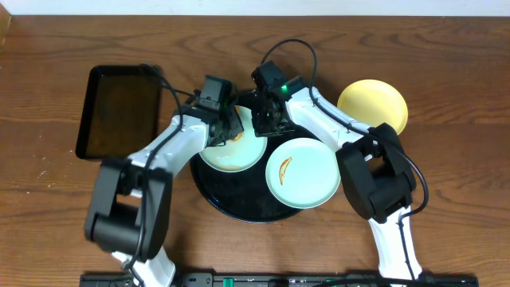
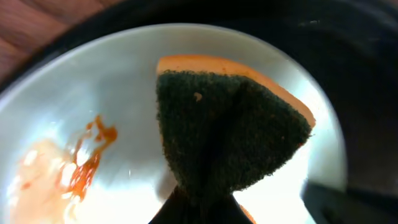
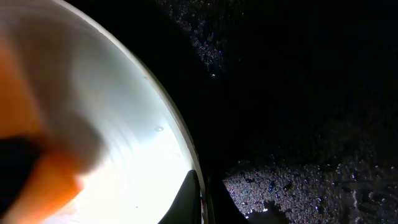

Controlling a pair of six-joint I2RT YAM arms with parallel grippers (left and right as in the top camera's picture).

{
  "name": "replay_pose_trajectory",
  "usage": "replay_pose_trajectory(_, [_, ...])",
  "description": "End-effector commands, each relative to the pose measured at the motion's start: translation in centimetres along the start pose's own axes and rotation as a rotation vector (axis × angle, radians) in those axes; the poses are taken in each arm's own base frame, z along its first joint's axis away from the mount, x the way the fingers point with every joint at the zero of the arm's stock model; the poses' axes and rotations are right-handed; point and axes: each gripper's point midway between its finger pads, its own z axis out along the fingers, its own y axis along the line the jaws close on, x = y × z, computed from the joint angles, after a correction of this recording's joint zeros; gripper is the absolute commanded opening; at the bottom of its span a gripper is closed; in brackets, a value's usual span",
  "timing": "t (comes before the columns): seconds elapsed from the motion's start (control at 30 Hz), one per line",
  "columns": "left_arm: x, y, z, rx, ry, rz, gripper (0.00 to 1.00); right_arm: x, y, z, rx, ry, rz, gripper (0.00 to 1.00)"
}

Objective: Clean dirty plates on tray and stack at the side
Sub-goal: 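Scrub the upper blue plate with the sponge while right gripper holds it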

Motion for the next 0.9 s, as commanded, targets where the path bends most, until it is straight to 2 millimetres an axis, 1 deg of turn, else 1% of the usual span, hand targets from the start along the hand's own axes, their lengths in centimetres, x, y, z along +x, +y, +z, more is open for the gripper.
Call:
replay_pose_trajectory(0.0, [0.0, 0.3, 1.7, -0.020, 0.016, -0.039, 0.07, 0.5, -0.6, 1.5, 0.029, 0.022, 0.003, 0.01])
replay_pose_trajectory(0.13, [0.0, 2.2, 2.9, -0.108, -0.001, -0.040, 0.08, 0.6, -0.7, 1.5, 0.030, 0.026, 0.004, 0.01])
replay_pose_trajectory(0.23, [-0.6, 4.1, 2.7, -0.213, -0.046, -0.020, 0.08, 0.6, -0.8, 1.5, 0.036, 0.025, 0.004, 0.01])
replay_pose_trajectory(0.33, [-0.8, 5.0, 2.4, -0.241, -0.040, 0.023, 0.08, 0.7, -1.0, 1.5, 0.045, 0.029, 0.006, 0.01])
replay_pose_trajectory(0.4, [-0.7, 5.7, 2.0, -0.259, -0.025, 0.015, 0.08, 0.7, -1.1, 1.5, 0.048, 0.028, 0.007, 0.01])
replay_pose_trajectory(0.53, [-0.3, 8.2, 0.9, -0.332, 0.021, 0.024, 0.08, 0.7, -1.1, 1.5, 0.049, 0.028, 0.007, 0.01])
replay_pose_trajectory(0.67, [-0.4, 11.1, -1.0, -0.461, 0.013, 0.017, 0.08, 0.6, -1.2, 1.5, 0.055, 0.025, 0.006, 0.01])
replay_pose_trajectory(0.73, [-0.5, 11.8, -1.8, -0.498, 0.007, 0.020, 0.07, 0.6, -1.2, 1.5, 0.055, 0.024, 0.006, 0.01])
replay_pose_trajectory(0.87, [-0.5, 11.5, -2.7, -0.495, 0.002, 0.027, 0.07, 0.5, -1.1, 1.5, 0.053, 0.021, 0.006, 0.01])
